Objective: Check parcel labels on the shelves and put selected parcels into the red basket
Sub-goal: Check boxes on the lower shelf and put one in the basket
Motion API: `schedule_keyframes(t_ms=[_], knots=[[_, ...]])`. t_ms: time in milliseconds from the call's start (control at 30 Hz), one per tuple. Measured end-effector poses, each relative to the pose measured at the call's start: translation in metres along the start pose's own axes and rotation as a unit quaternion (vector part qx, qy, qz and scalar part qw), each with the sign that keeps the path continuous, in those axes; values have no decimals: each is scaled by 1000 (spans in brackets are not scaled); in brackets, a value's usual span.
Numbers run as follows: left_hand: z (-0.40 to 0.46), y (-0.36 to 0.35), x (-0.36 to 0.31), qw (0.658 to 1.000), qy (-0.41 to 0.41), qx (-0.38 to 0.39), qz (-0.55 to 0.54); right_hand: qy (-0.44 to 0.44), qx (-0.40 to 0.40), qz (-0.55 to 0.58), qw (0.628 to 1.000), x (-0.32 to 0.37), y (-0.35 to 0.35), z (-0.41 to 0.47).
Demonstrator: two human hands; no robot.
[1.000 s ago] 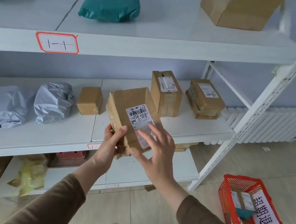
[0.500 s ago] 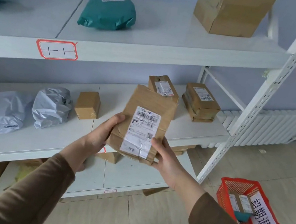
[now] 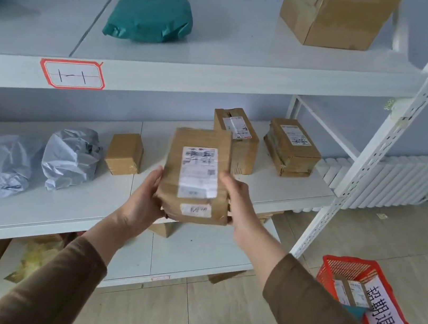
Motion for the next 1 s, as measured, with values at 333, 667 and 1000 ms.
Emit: schedule_keyframes(t_ms=[333, 667, 1000], knots=[[27, 31, 4, 994, 79, -57, 54, -65, 24, 9, 998, 3, -30, 67], [110, 62, -4, 989, 71, -116, 51, -149, -5, -39, 988, -1, -80, 149], [177, 83, -20, 991, 45, -103, 65, -79, -50, -34, 995, -6, -102, 218]])
Point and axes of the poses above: each hand's wrist, its own z-axis towards the middle knuckle, its own y-axis out of the back of the hand, x = y × z, the point moved 1 cm from there along z, towards the middle knuckle, and after that the axes turned 3 degrees about z, right-handed, at the moved point
